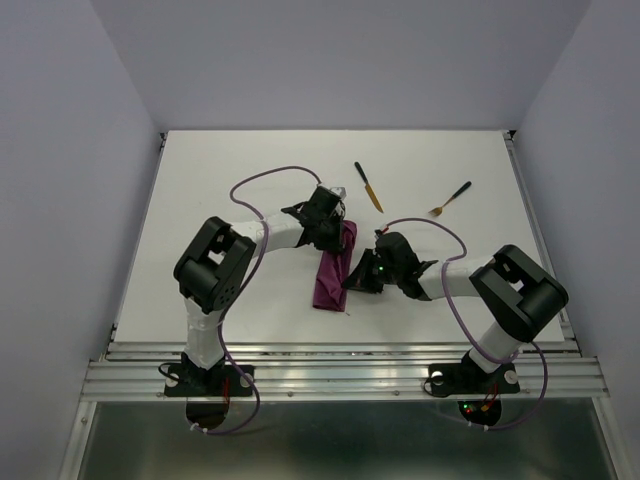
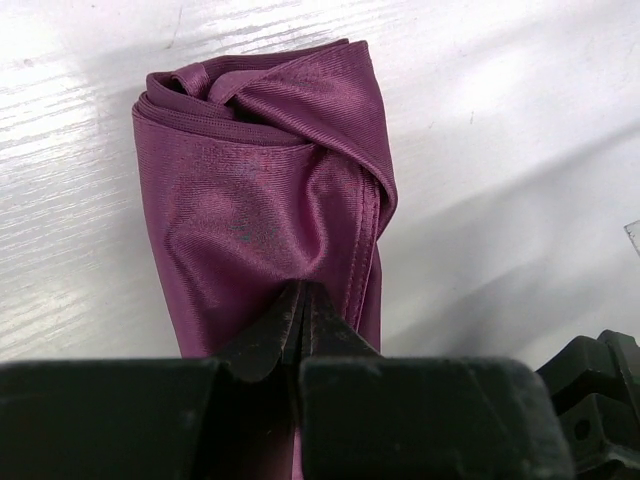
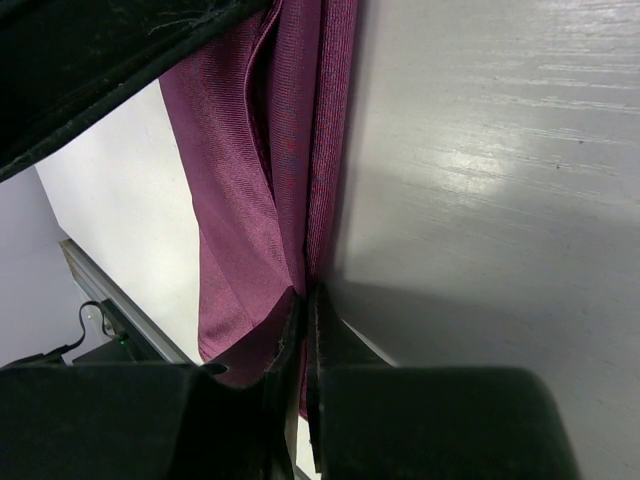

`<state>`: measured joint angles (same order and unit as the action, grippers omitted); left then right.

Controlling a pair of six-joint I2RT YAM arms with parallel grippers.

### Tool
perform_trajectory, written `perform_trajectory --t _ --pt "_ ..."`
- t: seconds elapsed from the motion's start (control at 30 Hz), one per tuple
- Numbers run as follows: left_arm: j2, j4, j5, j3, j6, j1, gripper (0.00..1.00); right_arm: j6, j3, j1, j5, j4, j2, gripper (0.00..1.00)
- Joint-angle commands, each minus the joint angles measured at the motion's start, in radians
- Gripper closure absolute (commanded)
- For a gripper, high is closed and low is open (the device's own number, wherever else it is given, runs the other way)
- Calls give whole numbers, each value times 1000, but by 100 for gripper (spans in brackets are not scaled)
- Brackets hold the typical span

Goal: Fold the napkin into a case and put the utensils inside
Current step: Smooth out the smaller rectangle-folded napkin at the center of the board.

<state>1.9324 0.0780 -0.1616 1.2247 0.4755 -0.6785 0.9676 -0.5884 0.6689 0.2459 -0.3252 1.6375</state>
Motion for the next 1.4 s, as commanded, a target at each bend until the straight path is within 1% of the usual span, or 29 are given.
perform_trajectory --t 0.0,0.17,0.33,0.53,0.67,0.83,1.0,1.37 --pt "-45 -50 4 4 -25 -3 100 -12 1 3 -30 23 -16 99" --pt "-143 -52 7 -33 -21 -3 100 -12 -1 3 -31 25 -18 99" --pt "-237 -7 4 -95 -21 -6 100 -9 -4 3 -30 23 -7 99" --pt "-274 43 -6 -180 -23 -9 100 -10 -11 3 -28 23 4 99" --pt "-253 40 -33 -224 -28 -26 100 -9 -16 3 -27 23 10 99" --pt "-216 0 -26 -241 -18 -44 100 -10 -17 3 -25 23 12 99" --pt "-161 -24 -1 -209 -15 -43 100 -12 -16 3 -23 25 7 99" --pt "-70 -30 -12 -119 -8 -44 100 -15 -14 3 -25 26 4 99"
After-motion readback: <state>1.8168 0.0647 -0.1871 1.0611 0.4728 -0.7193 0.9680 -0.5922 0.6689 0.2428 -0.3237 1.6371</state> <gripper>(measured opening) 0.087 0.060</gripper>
